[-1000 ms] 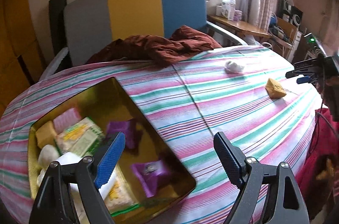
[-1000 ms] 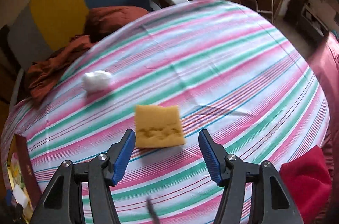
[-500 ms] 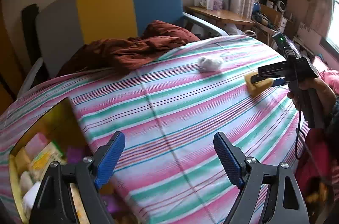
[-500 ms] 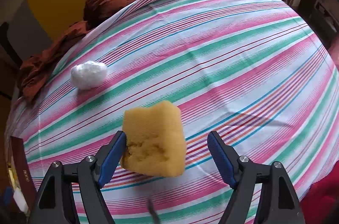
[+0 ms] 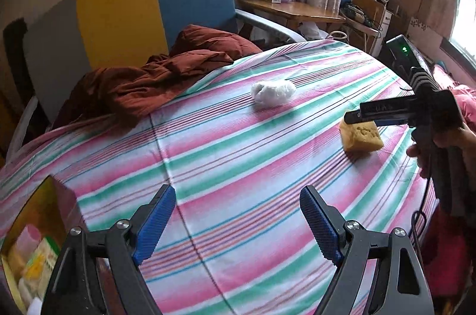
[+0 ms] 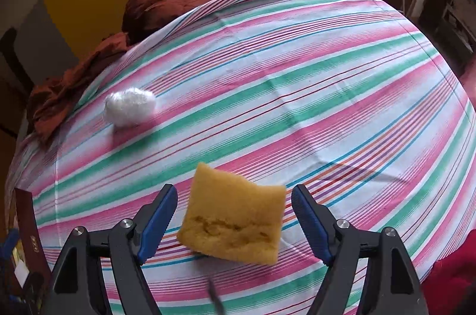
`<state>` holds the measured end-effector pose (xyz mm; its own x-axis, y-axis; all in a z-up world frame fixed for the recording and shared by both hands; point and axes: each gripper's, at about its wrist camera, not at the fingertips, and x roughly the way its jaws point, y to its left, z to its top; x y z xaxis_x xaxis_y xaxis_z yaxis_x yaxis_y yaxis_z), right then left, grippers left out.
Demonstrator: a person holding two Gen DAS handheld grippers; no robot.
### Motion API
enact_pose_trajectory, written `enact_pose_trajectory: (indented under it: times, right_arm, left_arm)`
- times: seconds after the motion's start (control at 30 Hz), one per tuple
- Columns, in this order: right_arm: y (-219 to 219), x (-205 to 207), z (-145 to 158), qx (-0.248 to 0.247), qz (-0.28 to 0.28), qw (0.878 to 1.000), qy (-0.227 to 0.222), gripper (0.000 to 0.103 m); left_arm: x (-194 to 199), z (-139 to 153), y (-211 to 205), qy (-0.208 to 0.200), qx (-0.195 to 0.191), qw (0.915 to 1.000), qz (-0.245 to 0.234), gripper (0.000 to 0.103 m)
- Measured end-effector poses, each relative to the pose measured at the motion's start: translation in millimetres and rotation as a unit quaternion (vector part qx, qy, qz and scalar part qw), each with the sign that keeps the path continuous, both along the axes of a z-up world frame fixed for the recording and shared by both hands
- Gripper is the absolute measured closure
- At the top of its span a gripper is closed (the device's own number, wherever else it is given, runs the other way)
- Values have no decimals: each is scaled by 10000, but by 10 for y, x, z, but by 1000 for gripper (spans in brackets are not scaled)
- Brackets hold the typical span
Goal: Organize objects
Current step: 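Grasp the yellow sponge with the right gripper while the left grasps the white bundle, then carry the sponge and white bundle to the gold tray and release them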
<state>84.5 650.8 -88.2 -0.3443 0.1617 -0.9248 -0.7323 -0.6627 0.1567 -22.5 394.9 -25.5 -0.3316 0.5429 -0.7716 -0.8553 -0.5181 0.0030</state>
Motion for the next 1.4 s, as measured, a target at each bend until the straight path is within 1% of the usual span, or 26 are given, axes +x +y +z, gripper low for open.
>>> enact_pose_trajectory:
  times: [0.07,0.1,0.2,0.3,0.37,0.4,0.43,0.53,0.6,0.7,0.73,0.97,1.1,1.13,1.17,1.2,1.23,1.27,1.4]
  right_arm:
    - [-36,-48,-57,47,111,9996,-238,25]
    - [-52,-59,-63,91,162,9994,-303,35]
    - [-65,-30,-10,161,205,9995,-203,36]
    - [-50,29,64,218,126,9997,-16,36]
    - [-28,35,90,180,78,9998,97,36]
    - [-21,50,104,176,62,9997,138,36]
    - [-3,33,97,183,55,9997,158,36]
    - [0,27,125,176,68,9996,232,36]
    - [-3,11,125,172,84,9995,251,36]
    - [-14,27,131,142,147,9994,271,36]
    - [-11,11,120,126,176,9994,276,36]
    - [-19,0,120,96,243,9990,350,36]
    - [-10,-17,84,61,269,9991,311,36]
    - [-10,-16,80,58,278,9991,306,36]
    - [-11,-17,75,56,284,9991,301,36]
    - [-14,-19,71,60,296,9991,298,36]
    - [-14,-21,69,68,324,9990,295,36]
    - [-20,-25,67,73,351,9989,293,36]
    - [-73,-65,75,73,547,9978,360,36]
  left_arm:
    - [-28,-32,110,41,-49,10000,-75,17]
    - [-45,-47,164,50,-62,9999,-108,17]
    - [-136,-101,341,-39,-86,9998,-178,17]
    - [-272,-152,518,-257,-58,9995,-193,17]
    - [-369,-181,655,-385,-44,9991,-190,18]
    - [-388,-184,712,-375,-25,9990,-233,18]
    - [-398,-186,795,-284,-6,9989,-372,18]
    - [-405,-225,1045,144,-109,9960,-870,18]
    - [-424,-277,1227,390,-223,9917,-1205,18]
    - [-455,-336,1457,744,-294,9845,-1560,18]
    - [-472,-358,1508,805,-321,9829,-1627,18]
    - [-622,-549,1927,970,-564,9718,-2075,18]
    - [-683,-622,2083,875,-546,9705,-2178,18]
    - [-677,-655,2125,853,-591,9697,-2214,23]
    - [-668,-692,2154,802,-670,9685,-2259,31]
    - [-665,-725,2169,659,-759,9673,-2327,48]
    - [-669,-716,2155,462,-709,9686,-2338,60]
    - [-665,-704,2134,367,-684,9702,-2296,66]
    - [-630,-699,1915,-1,-637,9773,-2022,67]
